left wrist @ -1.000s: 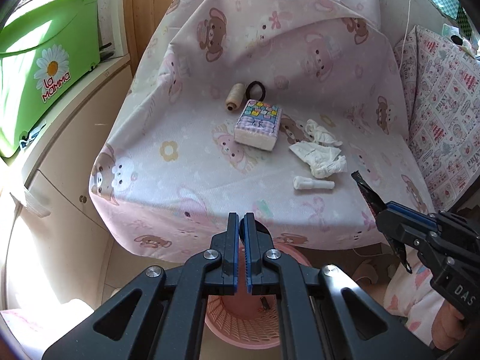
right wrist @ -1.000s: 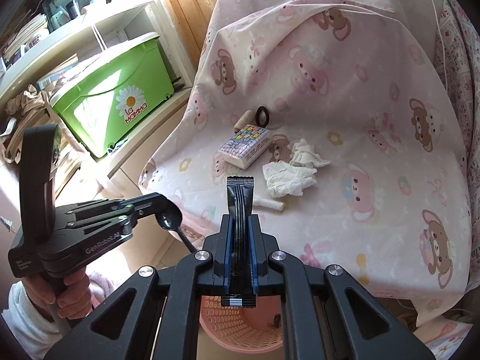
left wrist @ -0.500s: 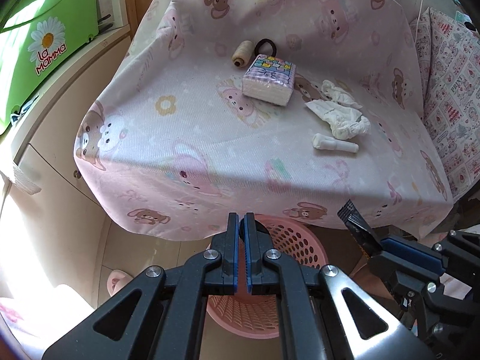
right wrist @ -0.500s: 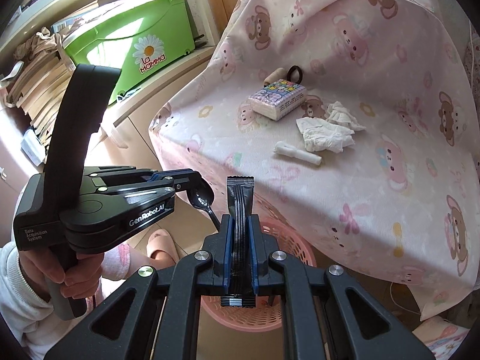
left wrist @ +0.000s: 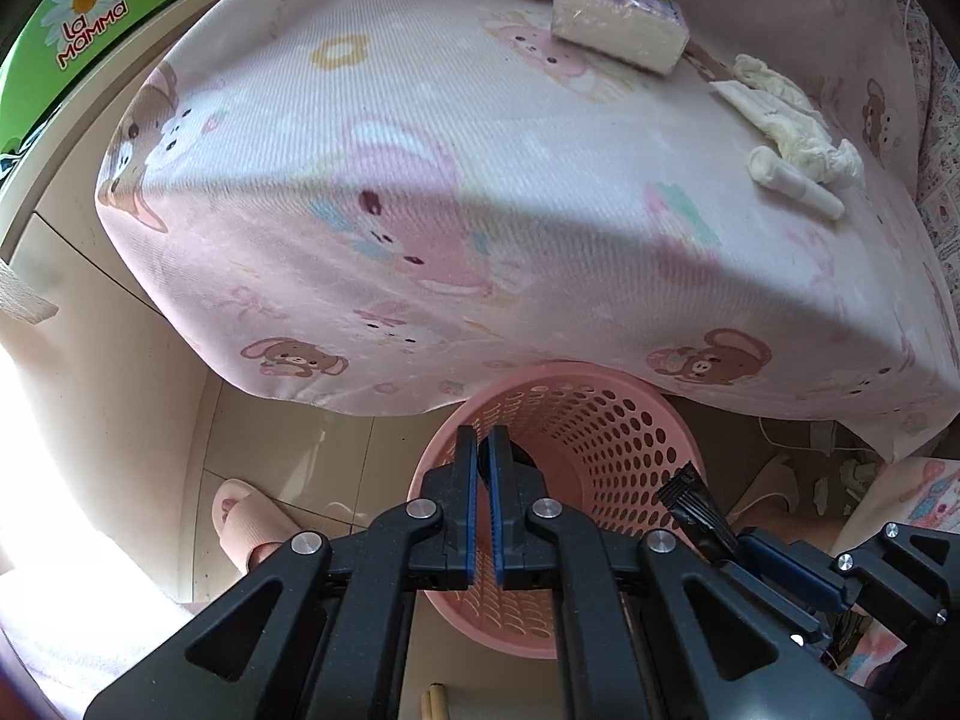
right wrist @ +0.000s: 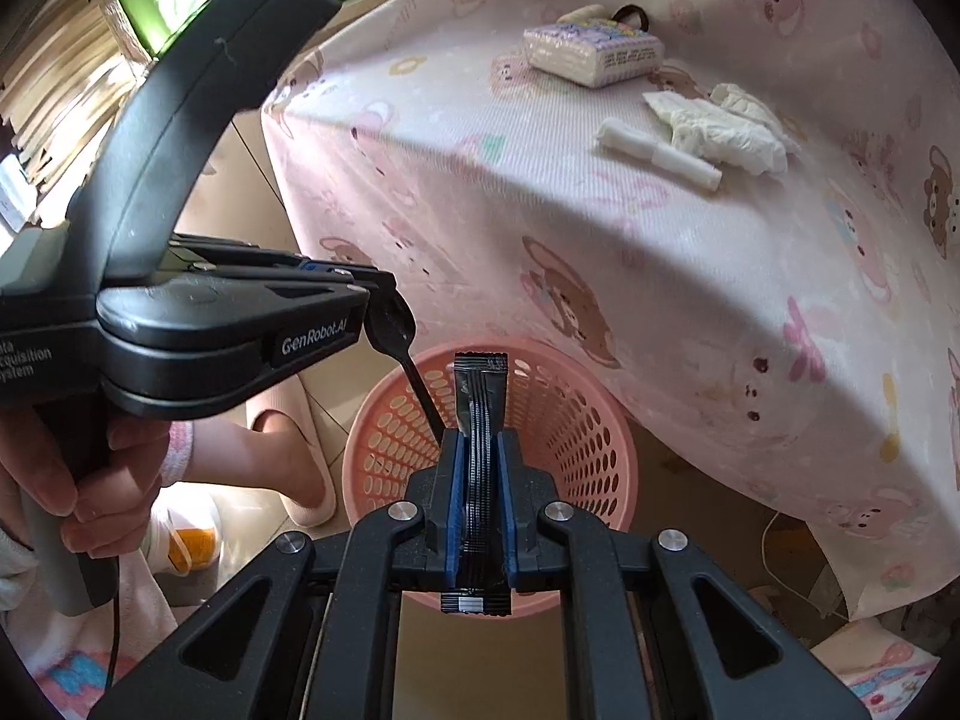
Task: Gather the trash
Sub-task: 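Carry the black spoon and black comb with both tools over the wastebasket, then open both tools to drop the spoon and comb into the wastebasket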
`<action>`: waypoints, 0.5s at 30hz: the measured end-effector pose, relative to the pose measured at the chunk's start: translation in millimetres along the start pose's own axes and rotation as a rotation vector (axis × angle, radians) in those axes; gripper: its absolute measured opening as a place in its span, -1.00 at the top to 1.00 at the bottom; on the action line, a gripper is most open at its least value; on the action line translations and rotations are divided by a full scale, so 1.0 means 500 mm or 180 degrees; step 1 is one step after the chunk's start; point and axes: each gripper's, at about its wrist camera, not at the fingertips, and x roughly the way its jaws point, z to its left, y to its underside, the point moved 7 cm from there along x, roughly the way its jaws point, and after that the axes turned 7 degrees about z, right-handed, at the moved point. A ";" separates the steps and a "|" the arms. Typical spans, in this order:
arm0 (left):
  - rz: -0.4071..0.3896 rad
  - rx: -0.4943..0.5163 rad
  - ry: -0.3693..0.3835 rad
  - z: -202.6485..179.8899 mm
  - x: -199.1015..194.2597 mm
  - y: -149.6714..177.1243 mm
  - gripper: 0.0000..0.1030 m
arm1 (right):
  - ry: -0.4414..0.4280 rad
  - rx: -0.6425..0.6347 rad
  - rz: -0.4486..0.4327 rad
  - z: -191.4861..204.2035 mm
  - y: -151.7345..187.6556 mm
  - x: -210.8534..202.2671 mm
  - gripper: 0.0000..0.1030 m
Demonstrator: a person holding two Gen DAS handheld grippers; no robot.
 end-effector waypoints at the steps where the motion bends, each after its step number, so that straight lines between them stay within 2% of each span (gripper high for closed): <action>1: 0.0014 -0.0008 -0.0023 0.003 0.005 0.002 0.94 | 0.0041 -0.0013 0.0039 -0.001 0.003 0.012 0.77; 5: 0.0106 -0.0038 -0.0105 0.013 0.033 0.012 0.94 | 0.0129 -0.0075 0.0199 0.001 0.012 0.052 0.77; 9: 0.0251 -0.0031 -0.0127 0.014 0.068 0.021 0.94 | 0.0072 -0.0074 0.0307 0.002 0.017 0.077 0.77; 12: 0.0320 -0.0057 -0.0174 0.019 0.085 0.029 0.94 | 0.0126 -0.0092 0.0382 -0.001 0.021 0.098 0.77; 15: 0.0396 -0.0116 -0.0112 0.021 0.098 0.034 0.93 | 0.0200 -0.0092 0.0444 -0.005 0.028 0.113 0.77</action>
